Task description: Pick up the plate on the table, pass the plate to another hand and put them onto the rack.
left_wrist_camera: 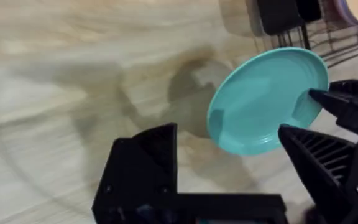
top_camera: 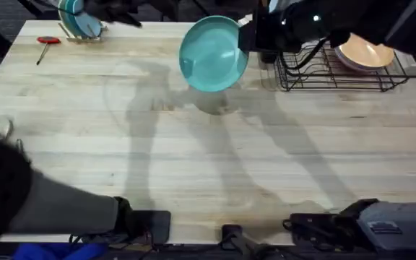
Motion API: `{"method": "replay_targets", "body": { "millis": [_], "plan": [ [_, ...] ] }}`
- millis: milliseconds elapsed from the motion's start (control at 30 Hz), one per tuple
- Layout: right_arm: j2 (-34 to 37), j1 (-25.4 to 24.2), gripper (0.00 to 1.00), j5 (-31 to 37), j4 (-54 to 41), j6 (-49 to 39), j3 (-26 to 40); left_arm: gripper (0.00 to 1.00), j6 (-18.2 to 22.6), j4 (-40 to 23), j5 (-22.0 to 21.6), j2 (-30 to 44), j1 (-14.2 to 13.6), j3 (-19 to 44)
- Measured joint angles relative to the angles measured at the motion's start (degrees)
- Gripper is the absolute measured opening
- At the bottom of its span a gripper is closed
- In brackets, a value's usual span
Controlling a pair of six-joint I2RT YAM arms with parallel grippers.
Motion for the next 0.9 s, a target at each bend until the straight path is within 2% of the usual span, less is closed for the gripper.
{"method": "replay_targets", "body": {
  "millis": [233, 400, 733, 900],
  "plan": [
    [-2.7, -0.1, 0.030, 3.7, 1.3, -11.0, 0.0, 0.995, 0.8, 1.5, -9.2, -11.7, 0.0, 0.3],
    [-7.0, -0.4, 0.030, 4.2, 1.4, -18.3, 0.0, 0.993, 1.0, 1.4, -13.5, -16.6, 0.0, 0.8],
    [-10.5, -1.3, 0.030, 4.9, 2.9, -30.5, 0.0, 0.994, 1.2, -0.1, -15.4, -17.5, 0.0, 0.8],
    [-11.9, -4.1, 0.028, 9.6, 6.0, -37.3, 0.0, 0.994, 1.2, 0.2, -15.5, -17.5, 0.0, 0.8]
  ]
}}
